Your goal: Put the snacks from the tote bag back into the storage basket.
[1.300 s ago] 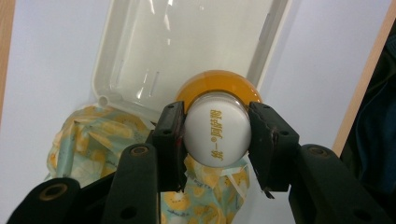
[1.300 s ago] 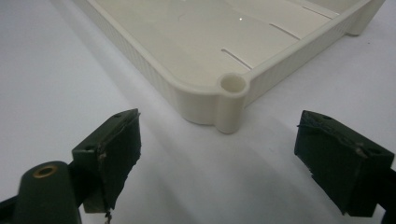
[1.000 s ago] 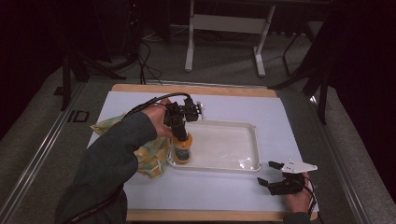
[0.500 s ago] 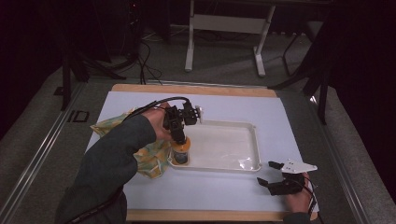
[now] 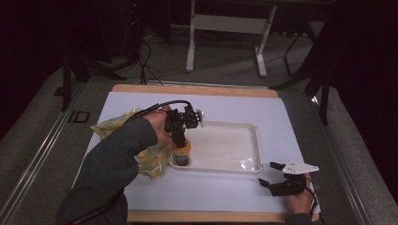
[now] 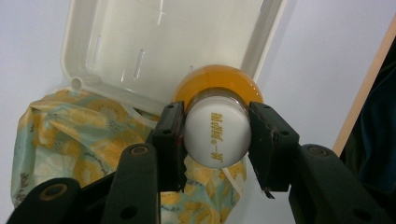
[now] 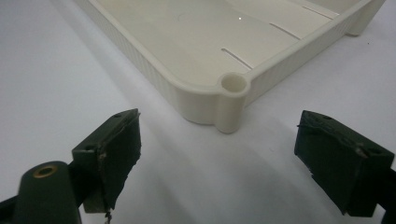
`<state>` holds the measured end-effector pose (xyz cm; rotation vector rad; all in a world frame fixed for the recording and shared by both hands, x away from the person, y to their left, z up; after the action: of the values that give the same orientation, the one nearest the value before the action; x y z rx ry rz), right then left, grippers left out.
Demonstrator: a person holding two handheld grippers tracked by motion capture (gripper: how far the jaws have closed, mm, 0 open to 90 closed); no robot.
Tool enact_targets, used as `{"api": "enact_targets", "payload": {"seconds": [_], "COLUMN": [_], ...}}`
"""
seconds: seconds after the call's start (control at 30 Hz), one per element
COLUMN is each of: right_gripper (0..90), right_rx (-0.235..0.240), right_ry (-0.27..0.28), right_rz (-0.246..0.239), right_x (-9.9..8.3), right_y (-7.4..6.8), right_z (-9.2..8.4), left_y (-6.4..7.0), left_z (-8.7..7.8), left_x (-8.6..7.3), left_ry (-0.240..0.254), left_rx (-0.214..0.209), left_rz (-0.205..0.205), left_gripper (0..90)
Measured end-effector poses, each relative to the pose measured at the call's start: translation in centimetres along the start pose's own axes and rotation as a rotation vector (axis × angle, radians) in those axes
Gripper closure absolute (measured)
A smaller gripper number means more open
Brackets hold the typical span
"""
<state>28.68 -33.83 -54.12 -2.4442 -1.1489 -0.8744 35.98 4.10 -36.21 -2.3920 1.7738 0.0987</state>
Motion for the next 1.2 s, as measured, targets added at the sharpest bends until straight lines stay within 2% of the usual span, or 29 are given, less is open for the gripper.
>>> {"api": "enact_targets", "payload": {"seconds": [0.27, 0.57, 0.7, 0.97, 1.2], "right_gripper": [14.3, 14.3, 14.3, 14.3, 14.3], "right_rx": [0.000, 0.000, 0.001, 0.000, 0.000], "right_ry": [0.001, 0.003, 0.003, 0.001, 0.001], "right_rz": [0.000, -0.002, -0.001, -0.002, -0.002], "right_x": [0.0, 0.0, 0.0, 0.0, 0.0], "right_y": [0.0, 0.0, 0.0, 0.0, 0.0], "right_z": [0.0, 0.0, 0.0, 0.1, 0.1], "left_y": [0.2, 0.4, 0.4, 0.4, 0.4], "left_z": [0.1, 0.6, 0.9, 1.2, 0.8], "left_x": [0.1, 0.1, 0.2, 0.0, -0.2], "left_ry": [0.005, 0.016, 0.015, 0.027, 0.053], "left_rx": [-0.002, -0.014, -0.017, -0.003, 0.011], "left_rz": [0.000, 0.002, 0.000, -0.005, -0.006], "left_gripper": [58.1, 47.5, 45.5, 41.1, 41.0]}}
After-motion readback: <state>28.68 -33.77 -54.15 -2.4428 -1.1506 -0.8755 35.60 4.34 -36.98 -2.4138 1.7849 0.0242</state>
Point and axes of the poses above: each handheld gripper's, and its own axes: z roughly forward along the jaws, x roughly out of its top, y roughly to its right, the point moved 1 cm from there along z, roughly forward along the jaws, and after that the axes turned 15 degrees about -y, right-handed, at the moved point
